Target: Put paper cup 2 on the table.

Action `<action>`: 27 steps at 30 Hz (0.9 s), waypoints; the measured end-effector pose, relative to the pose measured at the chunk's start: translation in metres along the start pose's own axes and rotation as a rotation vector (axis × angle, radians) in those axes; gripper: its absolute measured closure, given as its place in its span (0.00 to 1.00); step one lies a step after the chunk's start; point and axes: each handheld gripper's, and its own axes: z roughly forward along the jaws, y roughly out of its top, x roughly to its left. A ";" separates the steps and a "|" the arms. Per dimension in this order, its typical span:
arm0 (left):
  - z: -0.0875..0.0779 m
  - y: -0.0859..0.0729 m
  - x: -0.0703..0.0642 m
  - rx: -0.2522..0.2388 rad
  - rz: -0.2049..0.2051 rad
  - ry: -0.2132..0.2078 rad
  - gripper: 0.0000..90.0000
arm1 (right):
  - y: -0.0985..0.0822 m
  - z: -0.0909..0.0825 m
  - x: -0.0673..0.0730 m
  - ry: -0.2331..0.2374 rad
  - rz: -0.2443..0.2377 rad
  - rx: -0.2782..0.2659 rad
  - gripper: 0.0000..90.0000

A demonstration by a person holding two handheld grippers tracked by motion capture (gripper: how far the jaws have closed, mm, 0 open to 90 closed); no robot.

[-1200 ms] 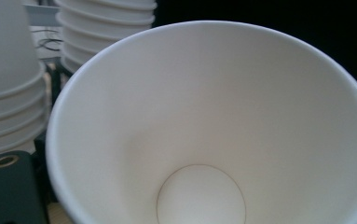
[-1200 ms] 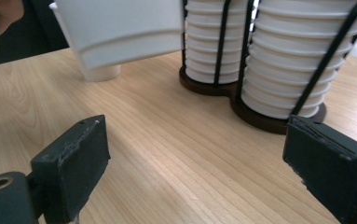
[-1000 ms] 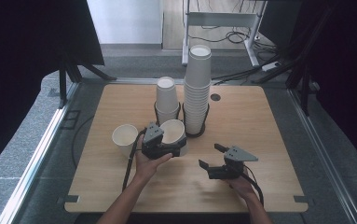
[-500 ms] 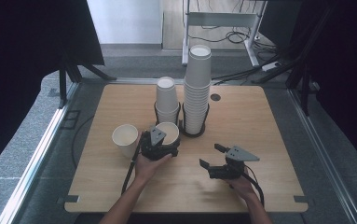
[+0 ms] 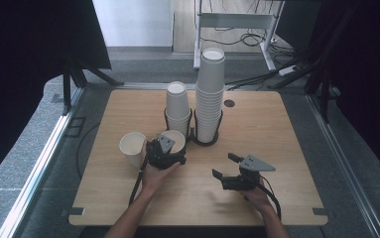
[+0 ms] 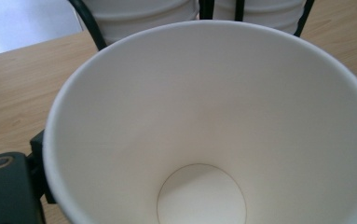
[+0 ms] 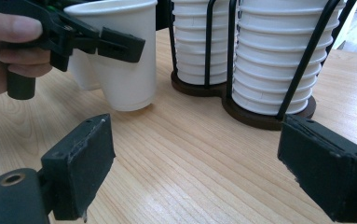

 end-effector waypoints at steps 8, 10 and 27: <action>0.007 -0.004 -0.002 0.018 0.012 0.026 0.11 | 0.000 -0.001 0.000 0.001 0.000 -0.002 0.12; 0.009 -0.005 -0.002 0.025 0.010 0.026 0.11 | 0.000 -0.001 0.000 0.000 -0.002 -0.002 0.12; -0.005 -0.005 -0.006 0.026 0.011 -0.002 0.00 | 0.000 0.000 0.003 0.009 -0.014 0.001 0.13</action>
